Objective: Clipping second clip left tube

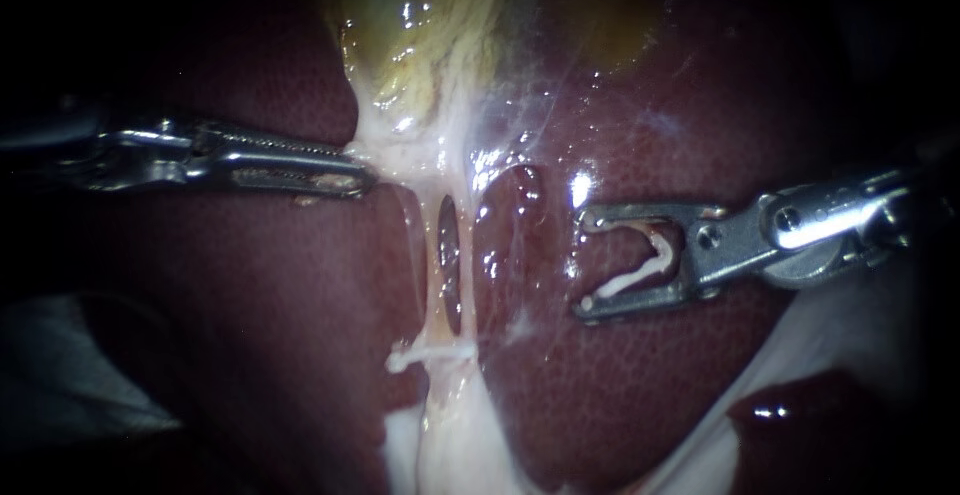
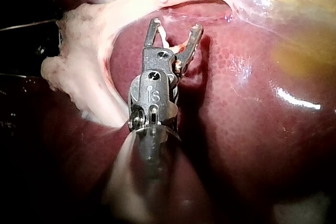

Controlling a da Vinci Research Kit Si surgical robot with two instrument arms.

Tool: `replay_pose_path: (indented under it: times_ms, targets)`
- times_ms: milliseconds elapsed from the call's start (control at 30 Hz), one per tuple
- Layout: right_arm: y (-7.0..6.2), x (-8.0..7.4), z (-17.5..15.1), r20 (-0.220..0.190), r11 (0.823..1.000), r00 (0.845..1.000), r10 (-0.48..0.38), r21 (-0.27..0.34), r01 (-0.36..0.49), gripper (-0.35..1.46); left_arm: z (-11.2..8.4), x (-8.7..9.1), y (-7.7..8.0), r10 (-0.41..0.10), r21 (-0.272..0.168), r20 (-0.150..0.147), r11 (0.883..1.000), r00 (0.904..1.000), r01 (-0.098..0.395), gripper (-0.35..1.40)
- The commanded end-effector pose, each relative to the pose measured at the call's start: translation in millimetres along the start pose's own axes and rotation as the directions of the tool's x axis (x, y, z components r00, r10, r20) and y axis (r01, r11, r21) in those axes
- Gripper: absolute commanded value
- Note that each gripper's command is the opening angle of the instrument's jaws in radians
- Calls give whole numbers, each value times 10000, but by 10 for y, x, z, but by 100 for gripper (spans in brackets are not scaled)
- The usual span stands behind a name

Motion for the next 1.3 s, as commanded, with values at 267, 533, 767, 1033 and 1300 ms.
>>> replay_pose_path:
  times_ms: [267, 533, 767, 1033, 1300]
  targets:
    - [0, 0, -1, -28, 10000, 10000, -9, 88, 10, 50, -45, 30, 16, -239, -26, -66, 9997, 9997, 239, -35]
    - [-2, 7, 7, -183, 9991, 9998, -14, 421, 22, 50, -64, 39, 24, -191, 18, -215, 9998, 9996, 191, -35]
    - [-12, 24, 37, -717, 9948, 9967, 389, 966, -318, 50, -62, 39, 23, -187, 26, -218, 9998, 9996, 188, -35]
    - [-23, 28, 92, -895, 9881, 9918, 909, 1322, -787, 50, -60, 38, 24, -186, 43, -223, 9998, 9996, 187, -35]
    - [-18, 25, 131, -871, 9843, 9884, 1243, 1368, -1117, 50, -59, 39, 24, -189, 50, -225, 9998, 9996, 191, -35]
